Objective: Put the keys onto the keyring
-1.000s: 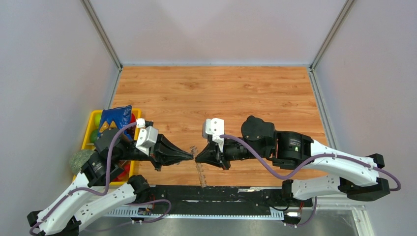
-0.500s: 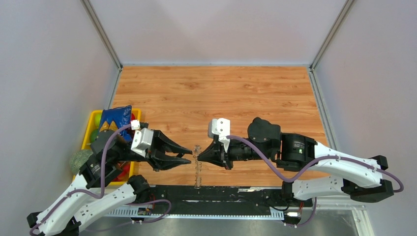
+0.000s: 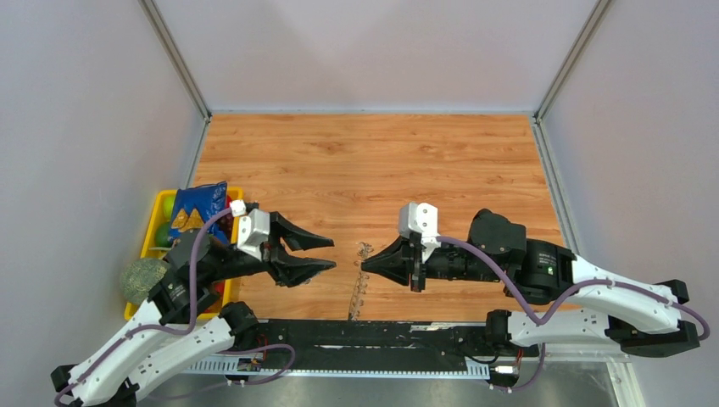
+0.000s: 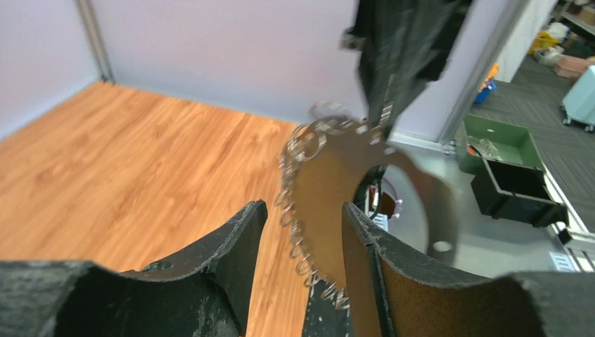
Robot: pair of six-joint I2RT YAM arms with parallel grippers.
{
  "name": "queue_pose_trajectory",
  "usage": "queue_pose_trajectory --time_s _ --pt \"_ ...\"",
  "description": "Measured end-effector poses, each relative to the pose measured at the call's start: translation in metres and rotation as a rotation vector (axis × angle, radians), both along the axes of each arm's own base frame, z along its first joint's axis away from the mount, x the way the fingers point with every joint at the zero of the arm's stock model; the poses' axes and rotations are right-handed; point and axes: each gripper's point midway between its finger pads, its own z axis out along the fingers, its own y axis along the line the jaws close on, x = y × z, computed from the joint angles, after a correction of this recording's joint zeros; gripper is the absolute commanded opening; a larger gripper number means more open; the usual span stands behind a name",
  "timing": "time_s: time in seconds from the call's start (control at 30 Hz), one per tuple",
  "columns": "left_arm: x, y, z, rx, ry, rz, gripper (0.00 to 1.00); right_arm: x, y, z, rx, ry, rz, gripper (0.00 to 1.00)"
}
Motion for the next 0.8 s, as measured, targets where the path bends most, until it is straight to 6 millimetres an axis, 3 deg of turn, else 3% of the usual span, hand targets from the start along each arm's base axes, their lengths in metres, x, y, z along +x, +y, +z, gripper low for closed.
queue_pose_trajectory --time_s 0.17,0.4,0.6,0.8 --pt "0.035 -0.011 -0.035 0.061 0.139 0.133 0.52 0.001 -0.012 0.006 0.036 -0.009 -0.016 0.00" --pt "0.084 -0.010 -0.133 0.234 0.418 0.401 0.55 -0.001 -0.019 0.011 0.056 -0.013 -0.018 0.00" --pt "0.110 0.013 -0.213 0.355 0.649 0.674 0.54 -0.001 -0.020 0.009 0.054 -0.013 -0.017 0.00" --pt "0.118 0.046 -0.278 0.447 0.800 0.928 0.52 -0.003 -0.025 0.004 0.054 -0.013 -0.010 0.00"
